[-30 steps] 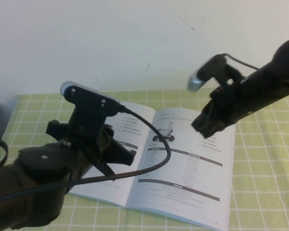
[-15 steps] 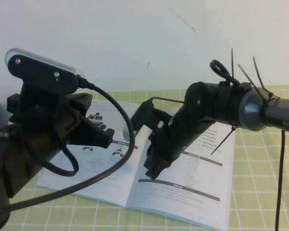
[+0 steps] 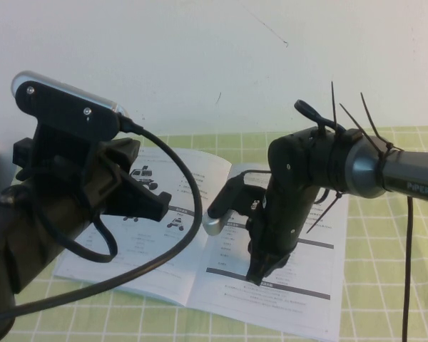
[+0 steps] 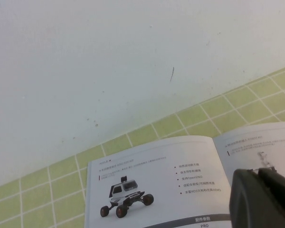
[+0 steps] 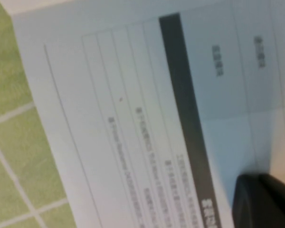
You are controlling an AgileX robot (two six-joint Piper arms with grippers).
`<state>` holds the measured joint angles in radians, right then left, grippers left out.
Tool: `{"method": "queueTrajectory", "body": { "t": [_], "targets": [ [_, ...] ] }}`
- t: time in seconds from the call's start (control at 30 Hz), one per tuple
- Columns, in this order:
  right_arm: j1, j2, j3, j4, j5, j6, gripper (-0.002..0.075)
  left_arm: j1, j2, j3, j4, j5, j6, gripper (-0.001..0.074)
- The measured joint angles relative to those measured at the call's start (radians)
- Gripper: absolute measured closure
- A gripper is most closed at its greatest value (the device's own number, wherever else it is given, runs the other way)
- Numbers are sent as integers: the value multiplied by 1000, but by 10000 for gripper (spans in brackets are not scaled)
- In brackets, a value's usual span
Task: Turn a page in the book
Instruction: Open the closed book
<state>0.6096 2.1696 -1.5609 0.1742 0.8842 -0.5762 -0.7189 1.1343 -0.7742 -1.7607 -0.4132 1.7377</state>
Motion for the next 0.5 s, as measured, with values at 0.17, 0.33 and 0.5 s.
{"method": "queueTrajectory", "body": {
  "t": [0.17, 0.33, 0.5],
  "targets": [
    [-27, 0, -2, -37, 104, 29, 728, 0, 0, 0, 0, 6, 0, 738],
    [-100, 0, -2, -88, 193, 51, 728, 0, 0, 2, 0, 18, 0, 738],
    [-168, -31, -2, -116, 198, 60, 728, 23, 42, 27, 0, -11, -7, 738]
  ]
}}
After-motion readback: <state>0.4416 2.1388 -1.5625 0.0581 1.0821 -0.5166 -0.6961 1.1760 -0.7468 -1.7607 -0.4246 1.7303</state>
